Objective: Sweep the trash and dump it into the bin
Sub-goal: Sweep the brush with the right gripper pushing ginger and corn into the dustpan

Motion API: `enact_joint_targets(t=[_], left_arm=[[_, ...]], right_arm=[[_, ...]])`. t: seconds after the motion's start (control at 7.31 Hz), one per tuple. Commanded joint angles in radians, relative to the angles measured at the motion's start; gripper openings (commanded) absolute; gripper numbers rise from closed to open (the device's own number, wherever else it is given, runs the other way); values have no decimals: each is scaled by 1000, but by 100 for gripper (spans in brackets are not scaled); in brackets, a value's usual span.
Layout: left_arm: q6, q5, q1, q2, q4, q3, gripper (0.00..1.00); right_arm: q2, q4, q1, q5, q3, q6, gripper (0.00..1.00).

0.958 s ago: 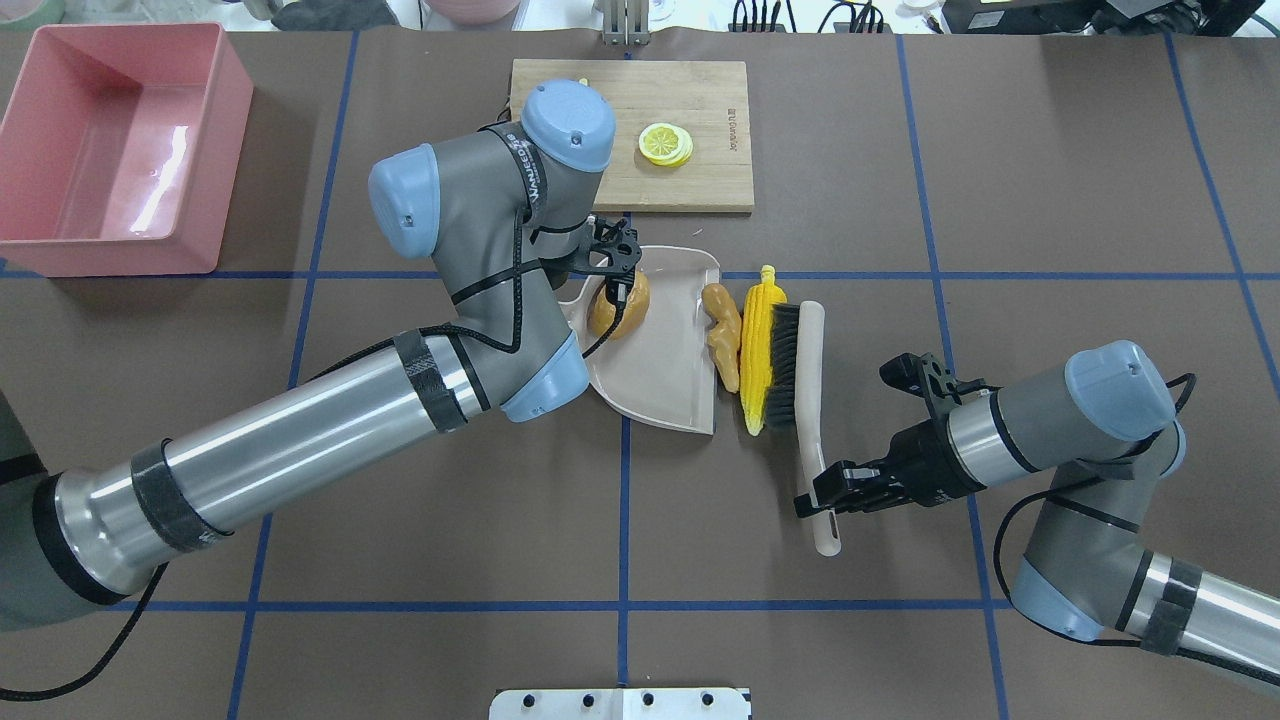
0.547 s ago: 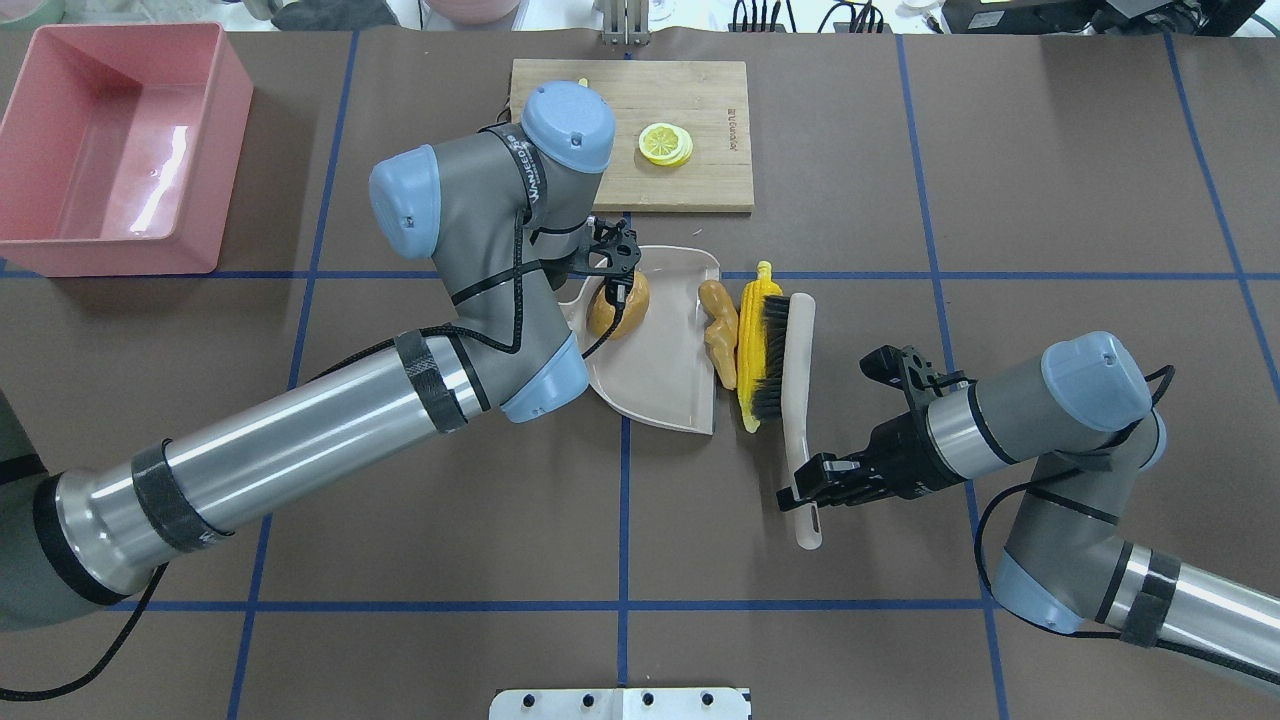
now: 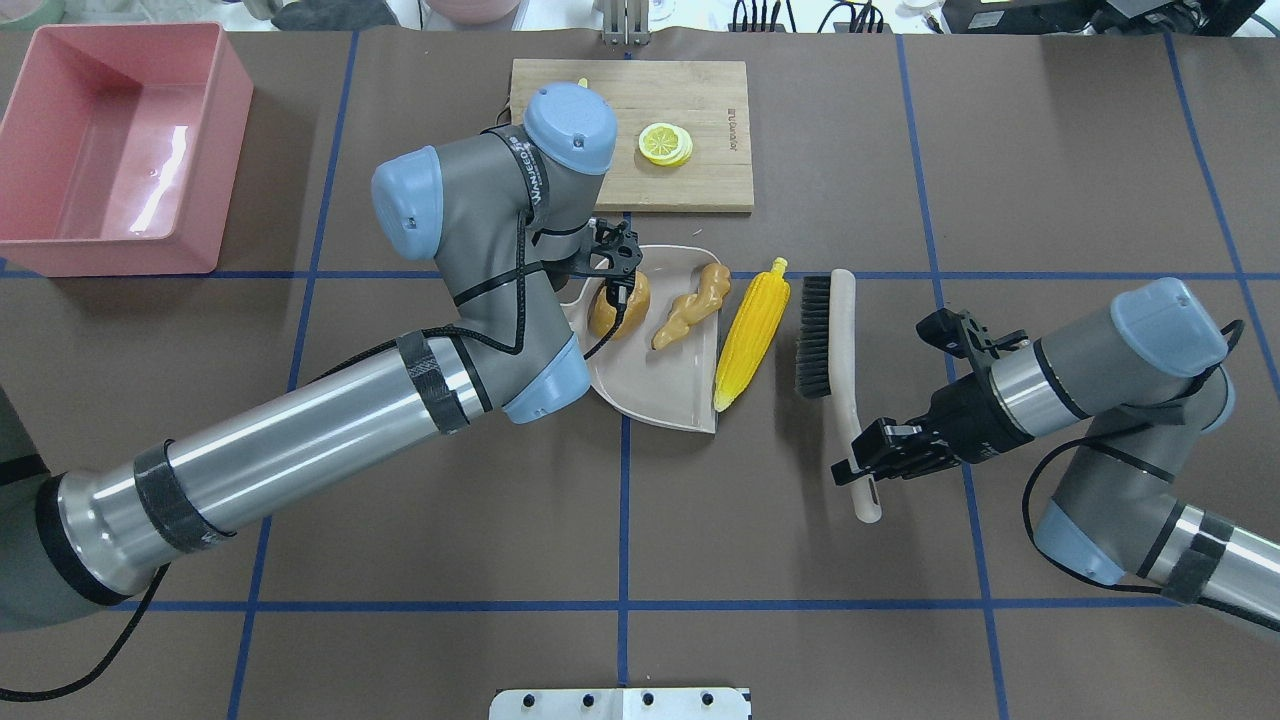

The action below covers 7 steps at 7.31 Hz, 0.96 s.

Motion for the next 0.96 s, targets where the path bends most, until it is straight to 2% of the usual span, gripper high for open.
enact_joint_targets(t=[0.0, 0.14, 0.82], left_arm=[[1, 0, 0, -5, 17, 0, 0], [1, 0, 0, -5, 18, 0, 0], [1, 0, 0, -5, 32, 0, 0]], right_arm=[[-57, 98, 21, 19, -25, -4, 0], [-64, 144, 23, 19, -47, 2, 0], [-50, 145, 17, 11, -64, 9, 0]])
